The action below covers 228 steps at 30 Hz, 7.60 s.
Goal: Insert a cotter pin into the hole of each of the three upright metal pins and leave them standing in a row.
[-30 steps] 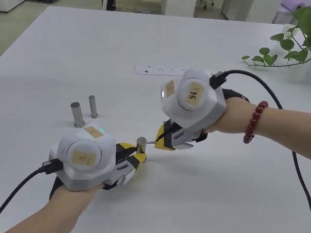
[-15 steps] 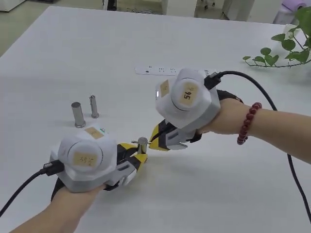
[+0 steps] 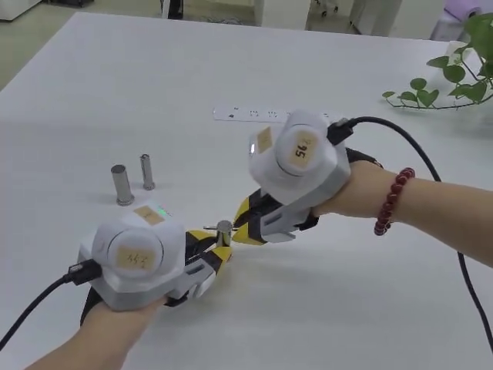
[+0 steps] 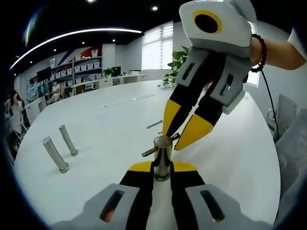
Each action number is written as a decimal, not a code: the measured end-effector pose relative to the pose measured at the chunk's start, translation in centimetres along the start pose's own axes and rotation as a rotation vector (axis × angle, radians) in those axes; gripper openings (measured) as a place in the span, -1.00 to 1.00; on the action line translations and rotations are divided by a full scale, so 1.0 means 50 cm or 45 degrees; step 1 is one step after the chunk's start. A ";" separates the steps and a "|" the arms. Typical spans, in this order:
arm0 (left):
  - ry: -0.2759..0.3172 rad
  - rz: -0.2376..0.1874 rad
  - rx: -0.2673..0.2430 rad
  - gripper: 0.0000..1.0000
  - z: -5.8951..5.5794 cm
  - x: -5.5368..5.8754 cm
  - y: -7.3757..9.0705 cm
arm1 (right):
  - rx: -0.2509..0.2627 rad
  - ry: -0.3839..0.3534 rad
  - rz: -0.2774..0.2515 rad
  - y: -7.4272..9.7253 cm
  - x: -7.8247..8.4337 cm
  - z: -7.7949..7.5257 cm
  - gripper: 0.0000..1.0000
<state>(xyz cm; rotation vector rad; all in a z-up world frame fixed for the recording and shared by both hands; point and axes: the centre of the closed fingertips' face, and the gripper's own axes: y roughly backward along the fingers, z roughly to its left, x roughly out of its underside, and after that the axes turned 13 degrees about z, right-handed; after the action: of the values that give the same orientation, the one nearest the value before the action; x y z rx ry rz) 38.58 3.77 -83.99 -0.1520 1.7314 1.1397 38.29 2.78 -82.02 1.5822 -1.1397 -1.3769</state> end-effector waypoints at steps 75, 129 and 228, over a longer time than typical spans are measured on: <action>0.032 -0.065 0.040 0.05 0.006 0.013 0.060 | -0.109 -0.195 -0.273 -0.012 -0.043 0.004 -0.55; 0.047 -0.108 0.068 0.25 -0.013 0.025 0.170 | -0.102 -0.180 -0.226 0.034 0.086 0.002 -0.73; 0.084 -0.107 -0.036 0.84 0.010 0.038 0.243 | -0.002 -0.451 -0.514 0.031 -0.131 -0.098 -0.18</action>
<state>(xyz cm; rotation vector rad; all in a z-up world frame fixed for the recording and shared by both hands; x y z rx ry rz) 31.07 11.49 -78.04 -0.2801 1.7502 1.1089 42.69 8.31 -77.67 1.6712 -1.0488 -1.9836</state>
